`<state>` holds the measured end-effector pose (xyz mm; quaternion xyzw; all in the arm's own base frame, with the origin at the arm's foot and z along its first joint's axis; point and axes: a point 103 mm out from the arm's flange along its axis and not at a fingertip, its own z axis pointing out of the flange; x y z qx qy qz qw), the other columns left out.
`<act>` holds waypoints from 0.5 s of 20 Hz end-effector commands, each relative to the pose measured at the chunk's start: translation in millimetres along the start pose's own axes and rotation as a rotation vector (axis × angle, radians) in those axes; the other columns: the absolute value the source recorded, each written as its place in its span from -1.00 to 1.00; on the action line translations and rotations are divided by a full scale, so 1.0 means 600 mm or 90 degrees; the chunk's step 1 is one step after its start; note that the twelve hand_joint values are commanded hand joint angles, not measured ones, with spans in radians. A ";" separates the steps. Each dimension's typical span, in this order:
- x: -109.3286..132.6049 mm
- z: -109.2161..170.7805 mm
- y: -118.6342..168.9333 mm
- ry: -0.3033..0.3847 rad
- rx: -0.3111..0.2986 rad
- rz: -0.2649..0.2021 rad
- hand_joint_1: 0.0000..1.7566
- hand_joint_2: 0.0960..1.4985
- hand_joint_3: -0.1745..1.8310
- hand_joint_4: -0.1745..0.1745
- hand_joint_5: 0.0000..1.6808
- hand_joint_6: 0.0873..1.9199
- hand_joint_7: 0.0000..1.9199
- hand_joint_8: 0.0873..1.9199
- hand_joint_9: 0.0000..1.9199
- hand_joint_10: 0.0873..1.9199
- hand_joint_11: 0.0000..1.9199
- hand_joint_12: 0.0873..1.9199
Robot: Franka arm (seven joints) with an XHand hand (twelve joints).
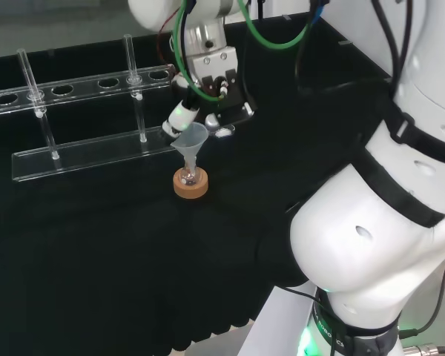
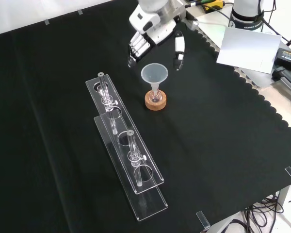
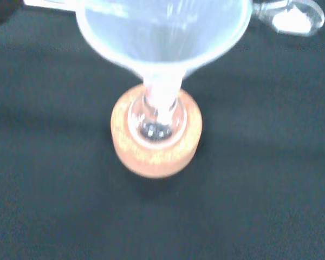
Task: Place the funnel on the round-bottom flask.
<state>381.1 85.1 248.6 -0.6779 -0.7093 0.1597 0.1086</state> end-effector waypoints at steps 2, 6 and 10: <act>-0.063 -0.049 -0.007 0.016 -0.049 0.006 -0.23 -0.17 -0.59 -0.28 -0.65 -1.00 -0.89 -0.37 -0.64 -0.31 -0.63 0.45; -0.107 -0.076 -0.007 0.020 -0.061 0.023 -0.20 -0.18 -0.57 -0.28 -0.62 -1.00 -0.86 -0.36 -0.60 -0.33 -0.61 0.43; -0.144 -0.089 -0.004 0.027 -0.063 0.039 -0.19 -0.19 -0.55 -0.28 -0.61 -1.00 -0.84 -0.35 -0.57 -0.35 -0.59 0.42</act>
